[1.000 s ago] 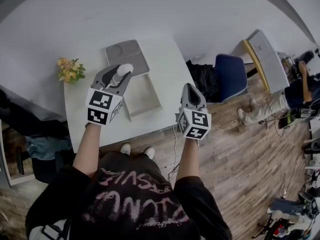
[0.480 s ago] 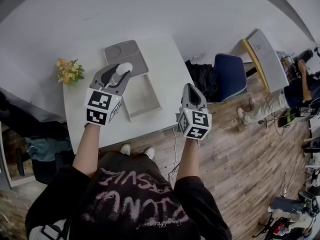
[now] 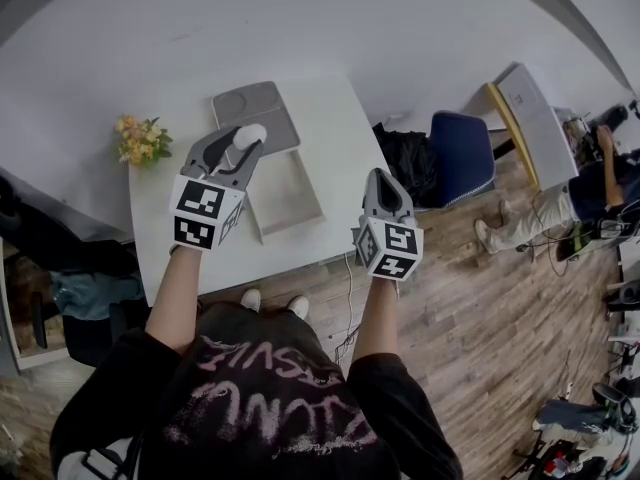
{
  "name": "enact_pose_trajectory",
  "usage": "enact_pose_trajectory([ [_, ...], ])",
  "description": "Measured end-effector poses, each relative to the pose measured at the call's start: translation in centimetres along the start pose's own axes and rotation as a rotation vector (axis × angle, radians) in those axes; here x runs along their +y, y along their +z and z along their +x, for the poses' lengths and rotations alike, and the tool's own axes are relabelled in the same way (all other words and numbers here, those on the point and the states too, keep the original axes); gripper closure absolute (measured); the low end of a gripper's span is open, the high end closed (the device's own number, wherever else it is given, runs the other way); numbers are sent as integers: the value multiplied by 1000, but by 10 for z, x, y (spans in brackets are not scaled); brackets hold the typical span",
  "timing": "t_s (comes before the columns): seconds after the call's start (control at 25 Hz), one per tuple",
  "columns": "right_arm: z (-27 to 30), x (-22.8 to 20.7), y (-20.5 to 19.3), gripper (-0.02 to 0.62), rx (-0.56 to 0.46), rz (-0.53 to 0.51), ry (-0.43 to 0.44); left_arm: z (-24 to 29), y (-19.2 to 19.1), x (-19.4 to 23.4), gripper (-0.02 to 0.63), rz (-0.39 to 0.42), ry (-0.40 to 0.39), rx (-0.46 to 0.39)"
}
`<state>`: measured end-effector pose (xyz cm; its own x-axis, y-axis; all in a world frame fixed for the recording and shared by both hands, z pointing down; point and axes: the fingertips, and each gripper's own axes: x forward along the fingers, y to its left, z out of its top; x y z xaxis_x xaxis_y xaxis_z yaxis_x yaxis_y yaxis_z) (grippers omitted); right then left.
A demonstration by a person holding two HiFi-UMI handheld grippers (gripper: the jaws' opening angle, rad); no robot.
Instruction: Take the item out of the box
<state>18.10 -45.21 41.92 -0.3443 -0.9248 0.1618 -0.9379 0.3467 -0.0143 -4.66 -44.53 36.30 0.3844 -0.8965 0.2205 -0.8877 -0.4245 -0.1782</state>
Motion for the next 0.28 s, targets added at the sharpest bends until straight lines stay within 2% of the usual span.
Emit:
enact_pose_trajectory([
  [0.28, -2, -4, 3, 586, 3, -3, -4, 0, 5, -3, 448, 18, 0, -2],
])
